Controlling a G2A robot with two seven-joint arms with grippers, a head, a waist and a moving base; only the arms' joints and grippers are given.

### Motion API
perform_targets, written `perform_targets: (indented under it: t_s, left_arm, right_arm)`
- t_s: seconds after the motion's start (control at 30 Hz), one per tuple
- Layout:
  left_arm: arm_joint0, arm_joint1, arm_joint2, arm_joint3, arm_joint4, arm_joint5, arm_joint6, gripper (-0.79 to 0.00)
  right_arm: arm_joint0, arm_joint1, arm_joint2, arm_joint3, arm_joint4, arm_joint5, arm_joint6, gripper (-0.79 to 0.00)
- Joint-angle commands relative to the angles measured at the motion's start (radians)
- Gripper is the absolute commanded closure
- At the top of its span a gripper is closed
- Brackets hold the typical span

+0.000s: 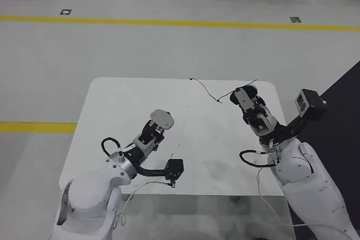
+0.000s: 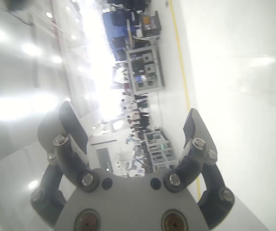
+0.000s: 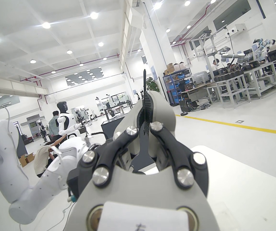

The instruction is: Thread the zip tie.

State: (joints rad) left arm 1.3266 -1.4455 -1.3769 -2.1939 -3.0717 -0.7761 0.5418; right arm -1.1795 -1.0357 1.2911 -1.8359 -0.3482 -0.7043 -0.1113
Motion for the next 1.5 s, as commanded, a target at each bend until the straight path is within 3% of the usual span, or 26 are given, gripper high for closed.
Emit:
perform_targets:
  t_s: [0.0,0.07,0.13,0.2,0.5,0.57,0.63,0.7,0.77,1.47]
  left_arm:
    - [-0.045,-0.049,-0.084,0.044,0.0,-0.227,0.14,-0.785]
    - [-0.07,-0.086,-0.127,0.107,0.0,-0.236,0.266,-0.785]
    - [-0.056,-0.126,-0.145,0.173,0.0,-0.236,0.267,-0.785]
    - [-0.038,-0.168,-0.142,0.181,0.0,-0.223,0.28,-0.785]
    - [-0.027,-0.169,-0.129,0.196,0.0,-0.218,0.284,-0.785]
    - [-0.01,-0.185,-0.143,0.194,0.0,-0.236,0.266,-0.785]
    - [0.016,-0.221,-0.168,0.192,0.0,-0.236,0.266,-0.785]
    - [0.027,-0.278,-0.213,0.209,0.0,-0.236,0.267,-0.785]
    - [-0.006,-0.328,-0.292,0.276,0.0,-0.236,0.267,-0.785]
    - [-0.021,-0.332,-0.301,0.299,0.0,-0.236,0.267,-0.785]
  right_arm:
    - [0.0,0.0,0.0,0.0,0.0,0.0,0.0,0.0]
    - [0.0,0.0,0.0,0.0,0.0,0.0,0.0,0.0]
    - [0.0,0.0,0.0,0.0,0.0,0.0,0.0,0.0]
    - [0.0,0.0,0.0,0.0,0.0,0.0,0.0,0.0]
    - [0.0,0.0,0.0,0.0,0.0,0.0,0.0,0.0]
    - [0.0,0.0,0.0,0.0,0.0,0.0,0.0,0.0]
    - [0.0,0.0,0.0,0.0,0.0,0.0,0.0,0.0]
    - [0.0,0.0,0.0,0.0,0.0,0.0,0.0,0.0]
    - [0.0,0.0,0.0,0.0,0.0,0.0,0.0,0.0]
    - [0.0,0.0,0.0,0.0,0.0,0.0,0.0,0.0]
